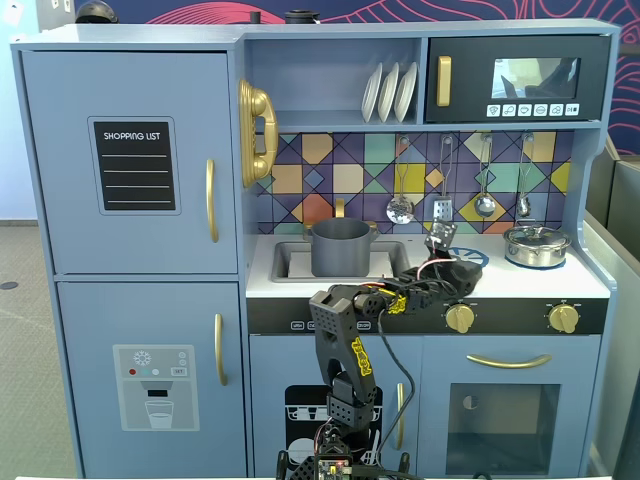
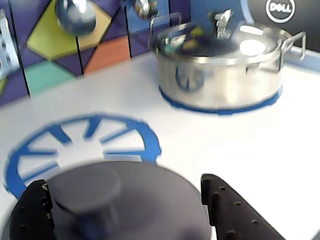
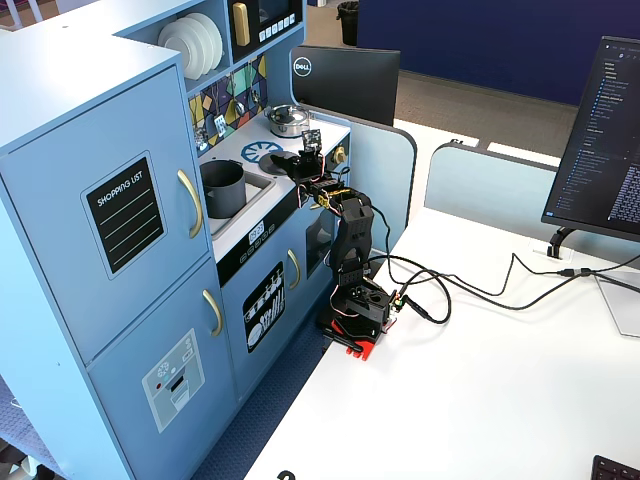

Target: Take off the lid from the gray recipient and place it on the counter

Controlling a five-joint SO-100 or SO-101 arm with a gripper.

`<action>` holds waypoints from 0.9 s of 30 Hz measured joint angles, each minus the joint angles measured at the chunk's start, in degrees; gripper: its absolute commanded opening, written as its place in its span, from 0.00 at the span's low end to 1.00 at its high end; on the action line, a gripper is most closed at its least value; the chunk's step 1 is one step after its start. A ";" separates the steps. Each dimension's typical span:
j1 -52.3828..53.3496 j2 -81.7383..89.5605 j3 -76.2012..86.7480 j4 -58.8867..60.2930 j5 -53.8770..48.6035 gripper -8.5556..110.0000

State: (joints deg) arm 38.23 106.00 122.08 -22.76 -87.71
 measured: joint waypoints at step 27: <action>-34.63 60.56 20.21 103.18 2.90 0.07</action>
State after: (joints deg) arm 3.60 166.55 142.29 80.42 -84.81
